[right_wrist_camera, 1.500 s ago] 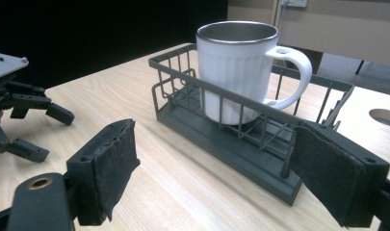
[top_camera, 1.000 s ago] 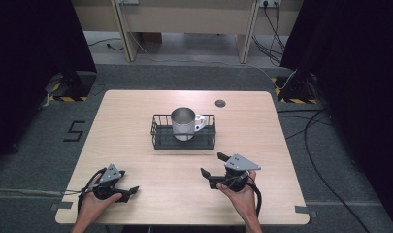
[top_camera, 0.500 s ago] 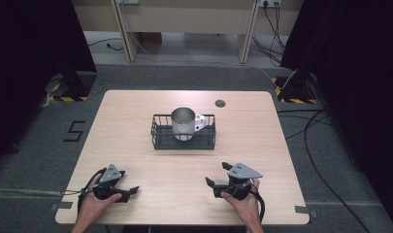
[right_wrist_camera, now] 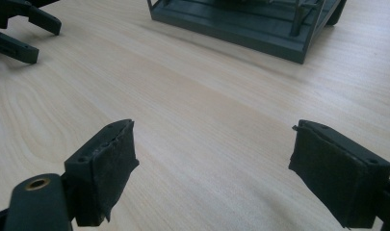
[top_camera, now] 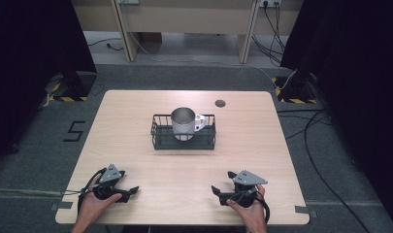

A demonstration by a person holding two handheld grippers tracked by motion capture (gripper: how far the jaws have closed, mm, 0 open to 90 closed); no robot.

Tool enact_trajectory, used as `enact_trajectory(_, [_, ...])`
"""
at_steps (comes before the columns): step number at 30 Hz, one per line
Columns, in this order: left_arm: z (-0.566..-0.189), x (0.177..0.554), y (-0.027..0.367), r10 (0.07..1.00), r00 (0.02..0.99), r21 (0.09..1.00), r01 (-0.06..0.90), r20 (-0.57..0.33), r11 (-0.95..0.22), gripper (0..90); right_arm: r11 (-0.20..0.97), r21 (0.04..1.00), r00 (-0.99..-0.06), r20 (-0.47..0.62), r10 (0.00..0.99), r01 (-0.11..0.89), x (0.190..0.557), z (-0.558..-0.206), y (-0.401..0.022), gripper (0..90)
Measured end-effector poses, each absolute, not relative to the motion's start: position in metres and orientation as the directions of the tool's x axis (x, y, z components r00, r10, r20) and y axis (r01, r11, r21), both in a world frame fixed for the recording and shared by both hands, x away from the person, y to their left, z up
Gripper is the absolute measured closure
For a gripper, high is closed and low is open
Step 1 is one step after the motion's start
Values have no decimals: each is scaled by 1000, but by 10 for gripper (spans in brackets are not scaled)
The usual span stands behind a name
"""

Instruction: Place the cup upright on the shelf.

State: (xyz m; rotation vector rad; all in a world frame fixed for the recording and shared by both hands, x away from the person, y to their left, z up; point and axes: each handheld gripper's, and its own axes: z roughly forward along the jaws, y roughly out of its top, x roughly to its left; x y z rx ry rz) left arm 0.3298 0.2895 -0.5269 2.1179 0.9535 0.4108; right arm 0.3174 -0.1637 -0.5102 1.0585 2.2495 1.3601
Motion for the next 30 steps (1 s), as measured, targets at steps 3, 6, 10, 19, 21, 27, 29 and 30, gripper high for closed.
enact_trajectory(3, [-527,330,290,743,670,754,497,-18,-430,136,291,847,-682,109,723,444,316,-512,-164,156])
enact_trajectory(6, [-527,330,289,742,670,754,497,-18,-430,136,310,834,-678,99,729,456,316,-514,-164,156])
enact_trajectory(10, [-527,330,289,743,670,754,497,-18,-430,136,336,818,-677,86,731,467,316,-516,-163,156])
enact_trajectory(19, [-527,330,290,741,671,754,496,-18,-431,136,418,762,-674,33,738,495,316,-520,-158,155])
enact_trajectory(21, [-527,330,290,741,671,754,496,-18,-431,136,432,746,-673,29,739,507,316,-520,-157,154])
enact_trajectory(27, [-527,329,290,741,671,754,496,-18,-431,136,480,722,-689,-6,725,499,316,-522,-156,130])
enact_trajectory(29, [-527,329,289,741,671,754,496,-19,-430,136,479,721,-689,-4,725,500,316,-522,-155,129])
enact_trajectory(30, [-527,329,289,741,671,754,496,-19,-430,136,479,721,-688,-4,725,500,316,-522,-155,128])
